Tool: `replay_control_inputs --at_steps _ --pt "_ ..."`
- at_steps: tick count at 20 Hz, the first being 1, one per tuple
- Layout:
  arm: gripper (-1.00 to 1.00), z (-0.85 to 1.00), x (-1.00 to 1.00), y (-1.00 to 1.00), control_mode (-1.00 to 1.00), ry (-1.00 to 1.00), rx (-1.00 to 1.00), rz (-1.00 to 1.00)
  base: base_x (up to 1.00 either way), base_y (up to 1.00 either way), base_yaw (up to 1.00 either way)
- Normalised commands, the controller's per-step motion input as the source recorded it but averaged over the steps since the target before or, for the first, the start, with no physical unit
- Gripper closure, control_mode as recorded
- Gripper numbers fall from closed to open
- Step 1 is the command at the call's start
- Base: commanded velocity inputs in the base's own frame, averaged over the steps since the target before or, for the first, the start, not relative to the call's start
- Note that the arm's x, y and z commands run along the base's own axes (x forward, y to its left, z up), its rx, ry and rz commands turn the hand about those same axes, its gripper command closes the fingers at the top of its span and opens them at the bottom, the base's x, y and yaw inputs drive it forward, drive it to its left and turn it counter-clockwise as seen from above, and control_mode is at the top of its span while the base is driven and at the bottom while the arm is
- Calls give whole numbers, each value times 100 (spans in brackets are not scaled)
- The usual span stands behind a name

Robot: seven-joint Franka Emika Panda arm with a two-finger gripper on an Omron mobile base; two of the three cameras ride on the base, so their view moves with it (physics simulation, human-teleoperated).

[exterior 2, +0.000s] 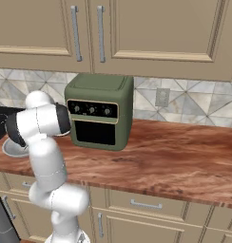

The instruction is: Remove the tangerine from the bowl and place it on the small plate. Then place the bowl with only the fish in the microwave, close the door, and press the start button to microwave the fish.

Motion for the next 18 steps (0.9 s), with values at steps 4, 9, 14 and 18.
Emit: replay_control_inputs --at_steps 4,9,14,18 --pt "100 -20 27 4 -100 4 -6 0 0 0 0" --pt "100 -35 38 7 -100 9 -7 0 0 0 0" --pt "100 -39 31 5 -100 6 -4 0 0 0 0" --pt "-100 -11 22 13 -100 6 -4 0 0 0 0"
